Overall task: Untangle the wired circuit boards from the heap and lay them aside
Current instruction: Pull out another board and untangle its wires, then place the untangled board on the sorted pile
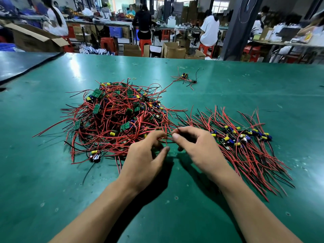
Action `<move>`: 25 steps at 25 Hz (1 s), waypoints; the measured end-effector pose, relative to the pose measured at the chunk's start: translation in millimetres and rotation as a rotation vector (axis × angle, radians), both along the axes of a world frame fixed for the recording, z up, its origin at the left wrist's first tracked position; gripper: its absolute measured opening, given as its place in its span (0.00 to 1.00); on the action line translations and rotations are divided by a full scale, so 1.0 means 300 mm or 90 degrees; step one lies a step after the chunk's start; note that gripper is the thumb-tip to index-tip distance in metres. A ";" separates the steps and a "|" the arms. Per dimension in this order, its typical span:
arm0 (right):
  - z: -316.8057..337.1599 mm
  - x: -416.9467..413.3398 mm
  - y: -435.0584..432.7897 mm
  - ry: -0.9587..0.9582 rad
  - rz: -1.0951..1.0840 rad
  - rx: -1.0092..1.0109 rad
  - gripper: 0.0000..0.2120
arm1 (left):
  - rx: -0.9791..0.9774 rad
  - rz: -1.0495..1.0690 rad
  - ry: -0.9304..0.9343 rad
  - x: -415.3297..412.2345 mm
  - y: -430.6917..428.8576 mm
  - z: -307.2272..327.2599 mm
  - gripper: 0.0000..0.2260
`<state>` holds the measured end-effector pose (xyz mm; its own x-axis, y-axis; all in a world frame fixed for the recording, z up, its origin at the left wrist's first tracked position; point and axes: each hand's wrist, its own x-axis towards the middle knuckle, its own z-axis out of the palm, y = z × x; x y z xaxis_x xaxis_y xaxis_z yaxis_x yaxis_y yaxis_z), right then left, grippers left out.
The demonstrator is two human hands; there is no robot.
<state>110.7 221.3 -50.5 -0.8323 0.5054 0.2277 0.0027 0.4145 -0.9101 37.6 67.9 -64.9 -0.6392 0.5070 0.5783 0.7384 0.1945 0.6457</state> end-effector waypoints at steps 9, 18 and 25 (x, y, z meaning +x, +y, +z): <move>0.107 0.028 0.070 0.309 -0.090 -0.634 0.09 | 0.018 0.037 -0.052 -0.008 0.002 0.000 0.04; 0.028 0.004 -0.034 -0.024 0.101 -0.212 0.09 | 0.223 -0.218 -0.713 0.012 0.028 0.044 0.12; 0.036 0.021 -0.006 -0.012 0.068 -0.283 0.11 | 0.153 -0.287 -0.734 0.040 0.020 0.024 0.17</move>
